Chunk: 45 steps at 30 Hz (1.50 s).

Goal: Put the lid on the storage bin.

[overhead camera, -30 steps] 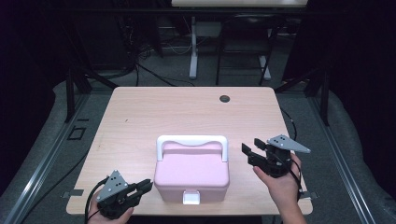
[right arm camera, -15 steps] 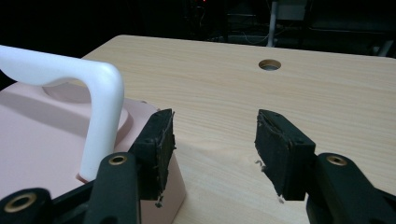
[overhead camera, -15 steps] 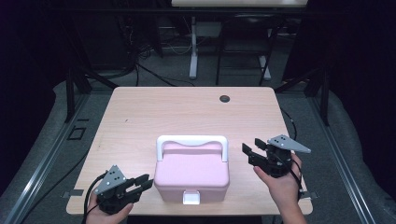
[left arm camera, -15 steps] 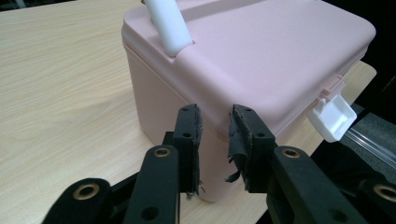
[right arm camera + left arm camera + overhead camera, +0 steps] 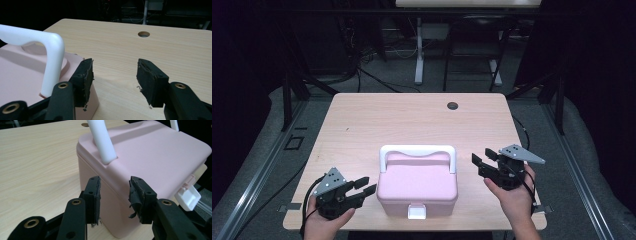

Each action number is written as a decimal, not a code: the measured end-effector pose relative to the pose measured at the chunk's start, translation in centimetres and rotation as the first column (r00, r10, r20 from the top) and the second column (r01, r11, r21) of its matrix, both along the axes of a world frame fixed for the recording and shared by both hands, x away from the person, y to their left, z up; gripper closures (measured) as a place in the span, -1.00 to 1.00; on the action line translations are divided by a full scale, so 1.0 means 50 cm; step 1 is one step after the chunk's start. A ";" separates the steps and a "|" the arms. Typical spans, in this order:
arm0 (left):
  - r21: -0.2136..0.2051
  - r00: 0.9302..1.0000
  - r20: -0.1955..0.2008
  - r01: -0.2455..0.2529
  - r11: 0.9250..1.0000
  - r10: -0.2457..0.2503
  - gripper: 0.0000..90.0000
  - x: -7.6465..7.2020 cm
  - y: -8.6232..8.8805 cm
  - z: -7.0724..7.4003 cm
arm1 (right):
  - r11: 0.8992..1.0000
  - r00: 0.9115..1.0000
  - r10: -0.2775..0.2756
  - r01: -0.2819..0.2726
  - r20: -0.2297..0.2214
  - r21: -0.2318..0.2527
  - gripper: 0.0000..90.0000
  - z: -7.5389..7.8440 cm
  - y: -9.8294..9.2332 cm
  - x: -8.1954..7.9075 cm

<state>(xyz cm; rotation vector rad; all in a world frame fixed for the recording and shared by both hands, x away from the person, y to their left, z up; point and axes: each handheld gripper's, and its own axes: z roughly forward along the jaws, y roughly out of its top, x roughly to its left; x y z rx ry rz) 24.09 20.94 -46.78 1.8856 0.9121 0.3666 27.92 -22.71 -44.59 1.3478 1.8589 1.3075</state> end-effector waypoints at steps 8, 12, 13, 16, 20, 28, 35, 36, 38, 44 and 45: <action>-0.009 1.000 0.007 -0.020 1.000 0.021 0.29 0.020 0.001 0.013 | 1.000 1.000 -0.001 0.001 -0.001 0.001 0.03 -0.001 0.000 0.000; -0.003 1.000 0.007 -0.030 1.000 0.030 0.28 0.031 0.005 0.019 | 1.000 1.000 -0.001 0.001 -0.002 0.001 0.03 -0.002 -0.002 0.001; -0.007 0.999 0.010 -0.040 0.999 0.040 0.28 0.035 0.006 0.018 | 1.000 1.000 -0.002 0.002 -0.001 0.004 0.03 -0.002 -0.002 0.001; -0.006 0.999 0.005 -0.048 0.999 0.048 0.27 0.048 0.010 0.018 | 1.000 1.000 -0.004 0.004 -0.002 0.001 0.03 -0.003 -0.002 0.002; -0.012 0.998 0.000 -0.069 0.998 0.069 0.27 0.065 0.015 0.019 | 1.000 1.000 -0.005 0.005 -0.005 0.000 0.03 -0.004 -0.004 0.003; -0.022 0.994 -0.006 -0.111 0.994 0.110 0.26 0.099 0.024 0.020 | 1.000 1.000 -0.006 0.006 -0.010 0.001 0.03 -0.008 -0.005 0.005; -0.017 0.991 -0.019 -0.132 0.991 0.132 0.26 0.131 0.020 0.011 | 1.000 1.000 -0.005 0.005 -0.011 0.001 0.03 -0.012 -0.005 0.007; -0.025 0.990 -0.014 -0.143 0.989 0.143 0.26 0.135 0.018 0.008 | 1.000 1.000 -0.003 0.003 -0.011 0.003 0.02 -0.012 -0.005 0.007; -0.015 0.989 -0.013 -0.148 0.989 0.148 0.25 0.143 0.017 0.005 | 1.000 1.000 0.000 0.000 -0.012 -0.003 0.02 -0.014 -0.005 0.007; -0.021 0.985 -0.016 -0.172 0.985 0.171 0.23 0.156 0.019 -0.006 | 1.000 1.000 0.003 -0.003 -0.016 -0.010 0.02 -0.022 -0.004 0.010; -0.021 0.985 -0.016 -0.173 0.985 0.172 0.23 0.157 0.019 -0.007 | 1.000 1.000 0.003 -0.003 -0.018 -0.008 0.02 -0.023 -0.004 0.011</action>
